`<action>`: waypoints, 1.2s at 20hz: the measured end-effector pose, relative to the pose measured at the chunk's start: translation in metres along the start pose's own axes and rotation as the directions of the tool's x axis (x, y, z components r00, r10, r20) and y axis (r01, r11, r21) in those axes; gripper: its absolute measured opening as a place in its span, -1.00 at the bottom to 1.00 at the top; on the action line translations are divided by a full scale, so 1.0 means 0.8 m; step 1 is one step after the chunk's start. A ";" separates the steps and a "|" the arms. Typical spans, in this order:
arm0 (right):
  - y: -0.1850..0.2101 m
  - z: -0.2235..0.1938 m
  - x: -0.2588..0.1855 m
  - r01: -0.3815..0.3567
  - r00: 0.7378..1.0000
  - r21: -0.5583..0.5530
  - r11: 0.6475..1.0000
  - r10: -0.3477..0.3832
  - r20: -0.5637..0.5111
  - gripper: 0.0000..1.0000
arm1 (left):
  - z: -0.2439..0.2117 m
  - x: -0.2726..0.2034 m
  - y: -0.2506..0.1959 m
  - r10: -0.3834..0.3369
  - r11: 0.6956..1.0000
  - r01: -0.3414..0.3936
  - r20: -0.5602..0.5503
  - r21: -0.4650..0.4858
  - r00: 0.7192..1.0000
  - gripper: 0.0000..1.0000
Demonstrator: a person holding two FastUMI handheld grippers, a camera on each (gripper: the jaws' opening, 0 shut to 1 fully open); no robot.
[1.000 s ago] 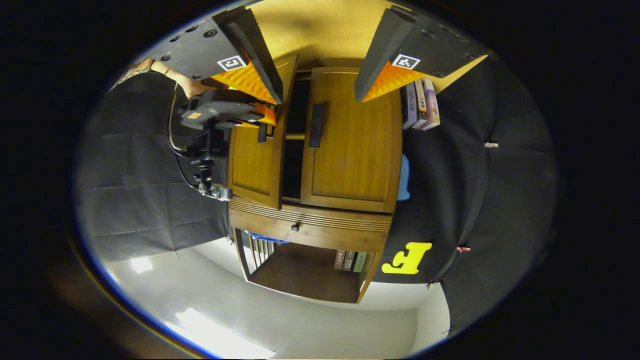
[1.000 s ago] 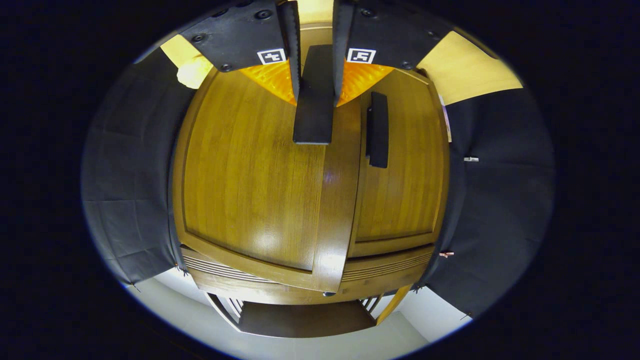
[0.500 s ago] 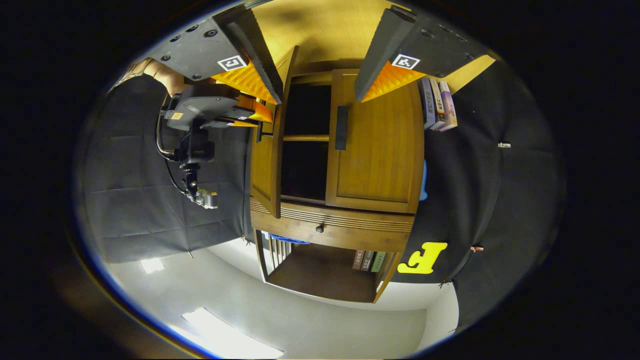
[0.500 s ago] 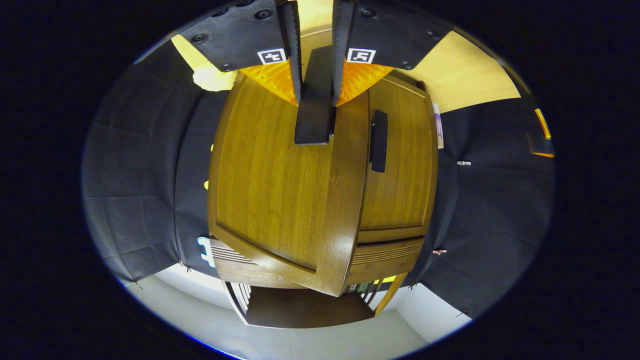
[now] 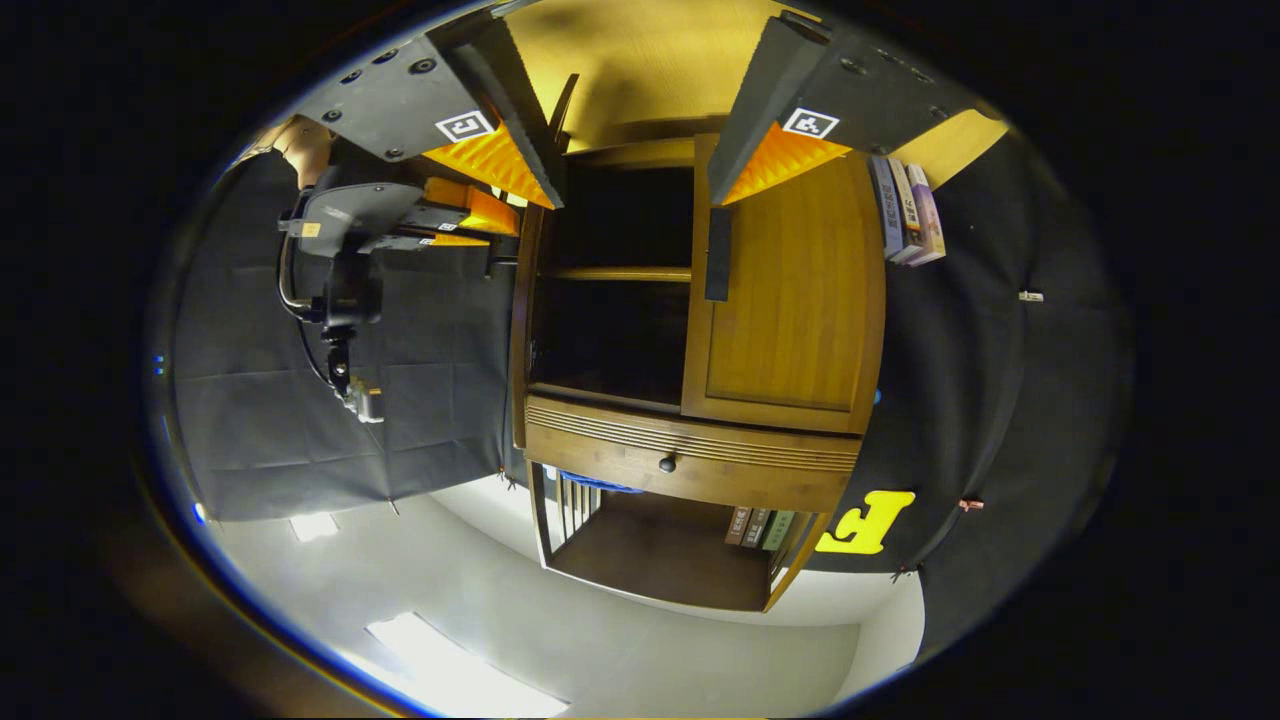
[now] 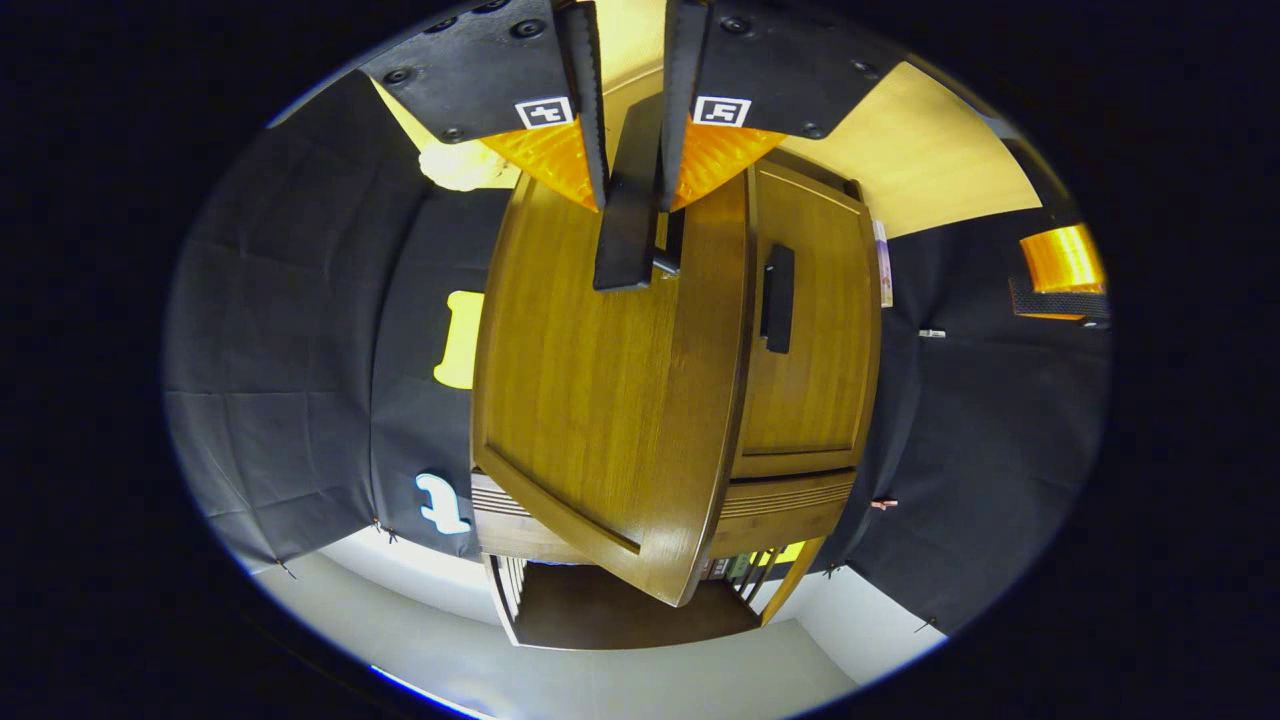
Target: Open the right door of the double-door shoe cabinet with the right hand, and open the left door with the left hand.
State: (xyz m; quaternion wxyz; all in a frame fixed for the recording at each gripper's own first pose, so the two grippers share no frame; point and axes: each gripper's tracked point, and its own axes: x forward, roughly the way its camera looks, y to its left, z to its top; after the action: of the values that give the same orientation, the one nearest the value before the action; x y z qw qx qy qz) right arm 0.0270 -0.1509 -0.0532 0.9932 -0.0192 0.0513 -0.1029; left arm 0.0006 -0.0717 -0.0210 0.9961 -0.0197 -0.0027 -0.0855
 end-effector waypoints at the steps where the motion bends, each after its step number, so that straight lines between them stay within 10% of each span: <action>1: -0.004 0.000 -0.003 0.003 1.000 0.000 1.000 -0.003 -0.003 -0.42 | -0.002 0.004 -0.005 -0.006 1.000 0.006 -0.002 -0.002 1.000 0.78; 24: -0.152 -0.008 -0.055 0.148 0.989 -0.029 0.989 -0.148 -0.003 -0.65 | -0.007 0.062 -0.043 0.007 1.000 -0.007 0.018 0.015 1.000 0.78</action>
State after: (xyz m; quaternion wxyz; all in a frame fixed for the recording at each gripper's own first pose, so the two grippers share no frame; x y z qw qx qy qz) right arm -0.0409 -0.2613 -0.0492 0.9823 -0.0368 0.0538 -0.1756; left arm 0.0439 -0.1142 -0.0251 0.9965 -0.0132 -0.0123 -0.0817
